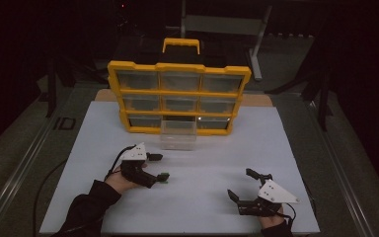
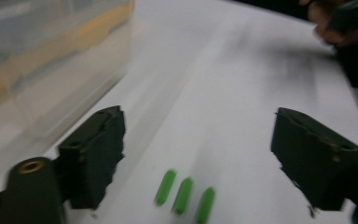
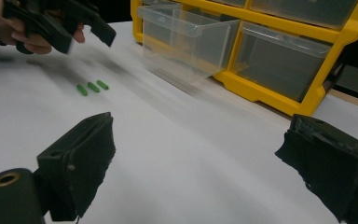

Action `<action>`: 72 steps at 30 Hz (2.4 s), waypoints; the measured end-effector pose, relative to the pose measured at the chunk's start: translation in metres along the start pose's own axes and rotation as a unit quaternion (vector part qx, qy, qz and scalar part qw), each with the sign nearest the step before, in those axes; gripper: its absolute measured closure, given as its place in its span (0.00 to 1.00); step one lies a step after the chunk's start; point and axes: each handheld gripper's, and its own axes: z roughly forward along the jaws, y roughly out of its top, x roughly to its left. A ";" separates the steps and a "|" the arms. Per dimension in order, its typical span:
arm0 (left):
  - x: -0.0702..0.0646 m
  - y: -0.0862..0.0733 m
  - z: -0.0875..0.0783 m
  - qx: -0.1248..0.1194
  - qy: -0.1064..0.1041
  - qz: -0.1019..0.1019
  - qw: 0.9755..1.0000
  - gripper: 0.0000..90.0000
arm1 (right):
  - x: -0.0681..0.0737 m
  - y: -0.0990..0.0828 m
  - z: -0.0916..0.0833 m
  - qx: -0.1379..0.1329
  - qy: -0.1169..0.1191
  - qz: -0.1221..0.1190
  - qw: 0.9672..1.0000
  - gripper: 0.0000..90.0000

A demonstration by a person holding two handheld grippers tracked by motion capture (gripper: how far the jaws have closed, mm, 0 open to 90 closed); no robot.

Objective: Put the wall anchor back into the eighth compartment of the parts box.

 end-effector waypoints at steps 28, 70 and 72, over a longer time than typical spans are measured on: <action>0.008 -0.005 0.026 0.116 0.013 0.027 0.993 0.88 | -0.001 -0.001 0.000 0.002 0.003 0.003 1.000 0.09; 0.004 0.068 -0.020 0.143 -0.028 0.103 0.984 0.94 | -0.002 0.000 -0.002 -0.012 0.004 0.006 1.000 0.09; 0.005 0.074 -0.021 0.145 -0.032 0.106 0.983 0.93 | -0.001 0.000 -0.003 -0.013 0.004 0.006 1.000 0.09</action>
